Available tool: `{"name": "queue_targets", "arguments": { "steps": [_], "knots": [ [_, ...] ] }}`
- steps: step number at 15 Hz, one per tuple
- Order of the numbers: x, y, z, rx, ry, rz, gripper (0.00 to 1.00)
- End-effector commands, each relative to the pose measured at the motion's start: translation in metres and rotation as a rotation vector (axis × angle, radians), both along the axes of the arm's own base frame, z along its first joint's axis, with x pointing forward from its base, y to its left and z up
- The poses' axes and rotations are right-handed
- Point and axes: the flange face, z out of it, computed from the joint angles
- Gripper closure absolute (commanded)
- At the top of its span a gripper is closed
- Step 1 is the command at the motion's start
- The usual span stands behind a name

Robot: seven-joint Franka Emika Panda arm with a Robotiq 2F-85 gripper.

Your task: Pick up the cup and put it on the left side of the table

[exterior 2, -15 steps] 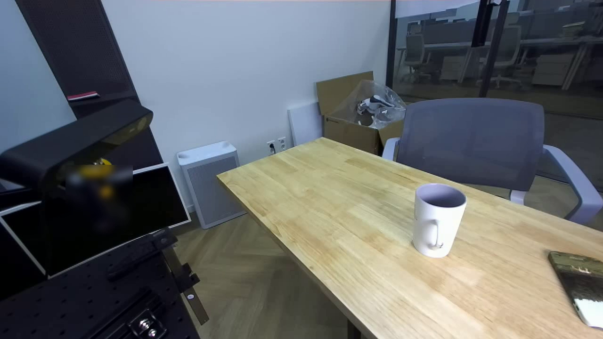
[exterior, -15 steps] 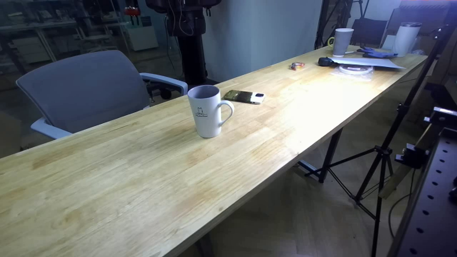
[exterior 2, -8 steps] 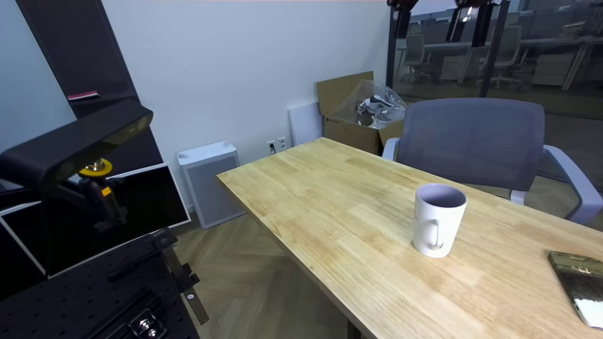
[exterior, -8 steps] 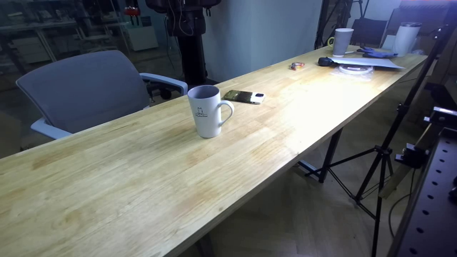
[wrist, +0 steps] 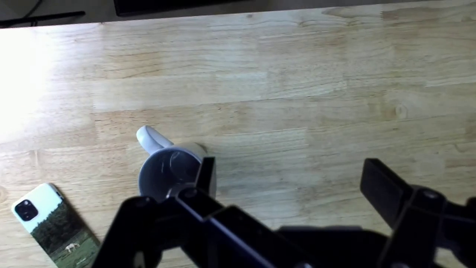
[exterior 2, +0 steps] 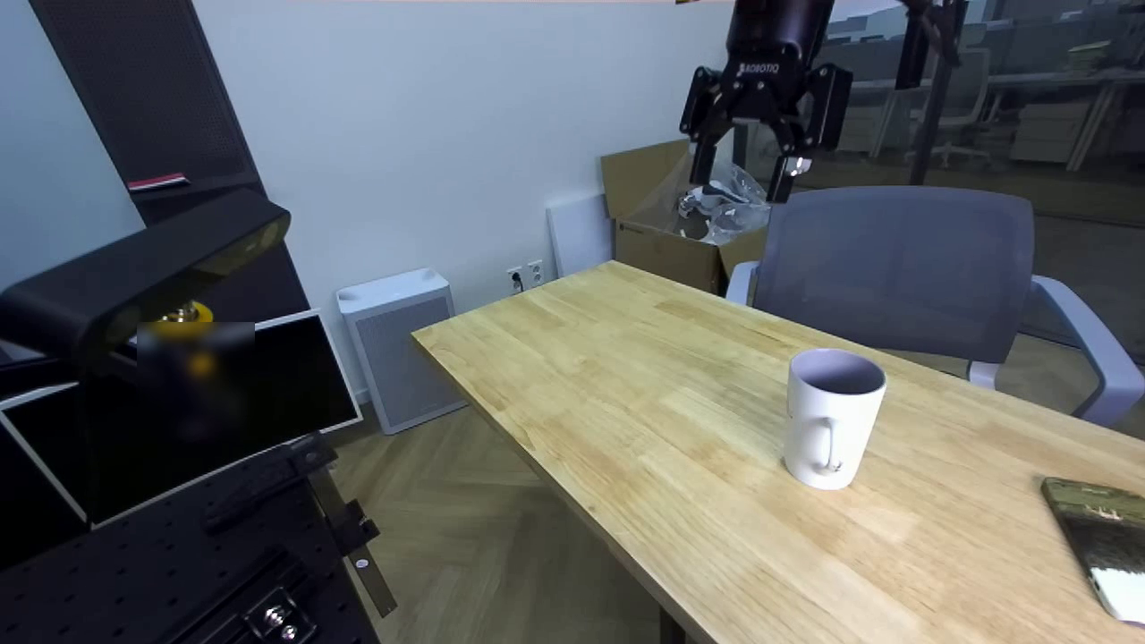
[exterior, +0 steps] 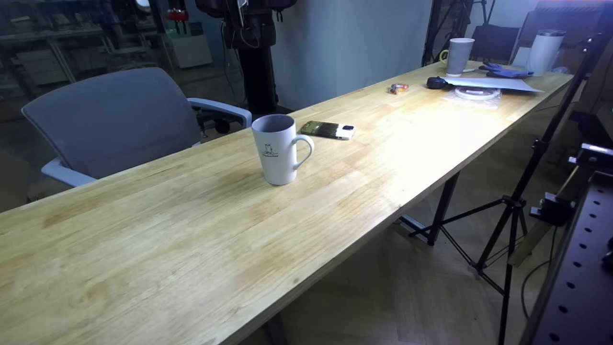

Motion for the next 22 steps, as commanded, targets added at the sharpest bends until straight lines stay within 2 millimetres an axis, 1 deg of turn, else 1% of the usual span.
{"name": "queue_targets", "arguments": {
  "steps": [1,5,7,9,16,22],
  "knots": [
    [0.009,0.011,-0.027,-0.029,0.054,-0.011,0.0],
    [0.008,0.012,-0.067,-0.045,0.109,-0.013,0.0],
    [0.008,0.009,-0.084,-0.059,0.11,-0.011,0.0],
    [0.01,0.003,-0.094,-0.07,0.102,-0.013,0.0],
    [0.015,-0.011,-0.111,-0.117,0.03,0.013,0.0],
    [0.024,-0.022,-0.123,-0.095,-0.024,0.001,0.0]
  ]
}}
